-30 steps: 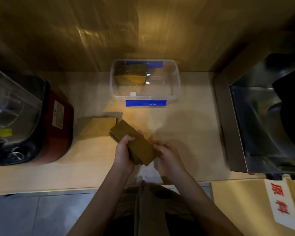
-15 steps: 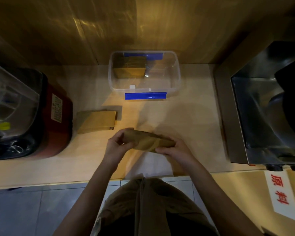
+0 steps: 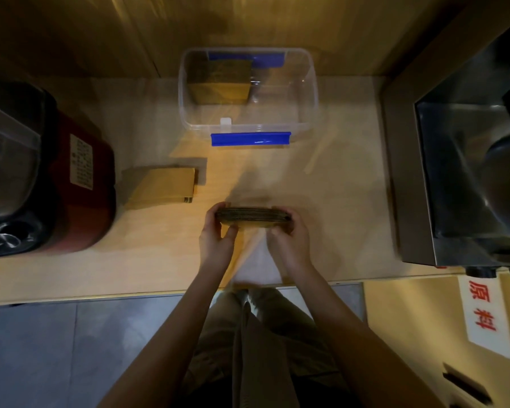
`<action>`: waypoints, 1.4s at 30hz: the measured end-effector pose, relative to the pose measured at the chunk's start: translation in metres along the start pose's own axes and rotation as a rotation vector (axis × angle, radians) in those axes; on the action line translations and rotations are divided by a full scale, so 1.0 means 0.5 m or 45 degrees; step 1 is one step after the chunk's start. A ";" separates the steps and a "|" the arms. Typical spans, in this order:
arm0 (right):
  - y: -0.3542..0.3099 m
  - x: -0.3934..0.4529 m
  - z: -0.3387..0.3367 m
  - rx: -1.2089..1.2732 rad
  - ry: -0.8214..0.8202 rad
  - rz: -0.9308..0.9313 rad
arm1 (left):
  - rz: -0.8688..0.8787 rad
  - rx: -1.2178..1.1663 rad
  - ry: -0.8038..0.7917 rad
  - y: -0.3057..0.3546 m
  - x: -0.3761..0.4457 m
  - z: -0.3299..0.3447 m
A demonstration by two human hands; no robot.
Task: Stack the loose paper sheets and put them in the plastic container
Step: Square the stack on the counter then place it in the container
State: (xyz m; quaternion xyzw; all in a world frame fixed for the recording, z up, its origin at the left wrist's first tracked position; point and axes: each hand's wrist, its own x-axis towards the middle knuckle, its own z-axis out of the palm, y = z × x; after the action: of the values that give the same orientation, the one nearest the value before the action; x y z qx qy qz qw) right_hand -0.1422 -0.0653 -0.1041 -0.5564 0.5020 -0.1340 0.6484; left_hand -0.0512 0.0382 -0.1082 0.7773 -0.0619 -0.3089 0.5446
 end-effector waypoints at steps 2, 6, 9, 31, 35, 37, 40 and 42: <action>0.004 -0.006 0.007 -0.022 0.008 -0.003 | -0.007 -0.045 0.042 0.003 -0.005 0.011; 0.002 -0.007 0.005 -0.082 -0.058 -0.083 | 0.018 -0.017 0.070 0.005 -0.008 0.013; 0.004 -0.007 0.009 -0.160 -0.124 -0.081 | -0.029 0.064 0.064 0.004 -0.011 0.019; -0.024 -0.003 0.021 -0.589 -0.223 -0.285 | 0.005 0.475 0.159 0.031 0.001 -0.068; -0.071 0.019 0.071 -0.586 -0.365 -0.256 | -0.018 0.491 0.181 0.056 0.025 -0.135; -0.094 0.026 0.108 -0.554 -0.400 -0.306 | -0.031 0.513 0.234 0.068 0.036 -0.168; -0.124 0.036 0.170 -0.514 -0.404 -0.382 | -0.019 0.592 0.390 0.083 0.051 -0.214; -0.138 0.045 0.211 -0.500 -0.383 -0.360 | -0.018 0.576 0.477 0.089 0.061 -0.237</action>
State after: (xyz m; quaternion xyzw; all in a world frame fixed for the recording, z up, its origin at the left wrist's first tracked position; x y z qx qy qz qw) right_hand -0.0210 -0.0435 -0.0692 -0.7496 0.3338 -0.0391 0.5702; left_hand 0.0488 0.1027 -0.0557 0.9229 -0.0224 -0.1421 0.3572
